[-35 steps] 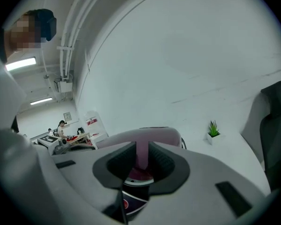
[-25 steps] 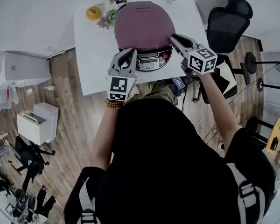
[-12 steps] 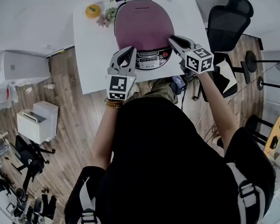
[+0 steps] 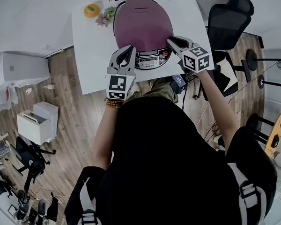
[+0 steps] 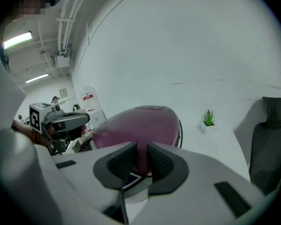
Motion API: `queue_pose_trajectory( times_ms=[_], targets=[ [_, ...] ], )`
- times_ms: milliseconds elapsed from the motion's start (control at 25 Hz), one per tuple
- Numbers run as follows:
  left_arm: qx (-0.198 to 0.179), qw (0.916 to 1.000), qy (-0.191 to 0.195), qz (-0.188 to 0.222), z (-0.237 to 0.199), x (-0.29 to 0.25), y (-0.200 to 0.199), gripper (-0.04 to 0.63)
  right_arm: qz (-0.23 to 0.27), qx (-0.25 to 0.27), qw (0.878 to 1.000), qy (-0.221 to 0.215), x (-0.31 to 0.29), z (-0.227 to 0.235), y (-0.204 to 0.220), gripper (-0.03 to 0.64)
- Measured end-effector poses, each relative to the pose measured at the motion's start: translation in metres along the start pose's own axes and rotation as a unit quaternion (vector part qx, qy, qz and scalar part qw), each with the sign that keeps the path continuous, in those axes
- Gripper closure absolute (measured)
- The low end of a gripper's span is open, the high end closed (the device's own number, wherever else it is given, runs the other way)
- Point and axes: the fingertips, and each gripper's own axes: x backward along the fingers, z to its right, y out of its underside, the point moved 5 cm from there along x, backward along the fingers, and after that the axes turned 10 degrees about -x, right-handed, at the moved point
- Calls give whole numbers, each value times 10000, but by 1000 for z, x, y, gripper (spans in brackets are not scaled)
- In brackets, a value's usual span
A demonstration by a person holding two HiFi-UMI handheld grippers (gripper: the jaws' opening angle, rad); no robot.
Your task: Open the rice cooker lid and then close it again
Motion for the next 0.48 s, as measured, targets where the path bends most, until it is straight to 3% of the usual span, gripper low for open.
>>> queue_pose_trajectory(
  times_ms=[280,480],
  targets=[
    [6,10000,63,6,1,-5,1,572,-274,105,9995,127,-2,-1,-1,538],
    [17,10000,75,0,-1,-7,1,572,-796,352,9958,299,-6,-4,-3,538]
  ],
)
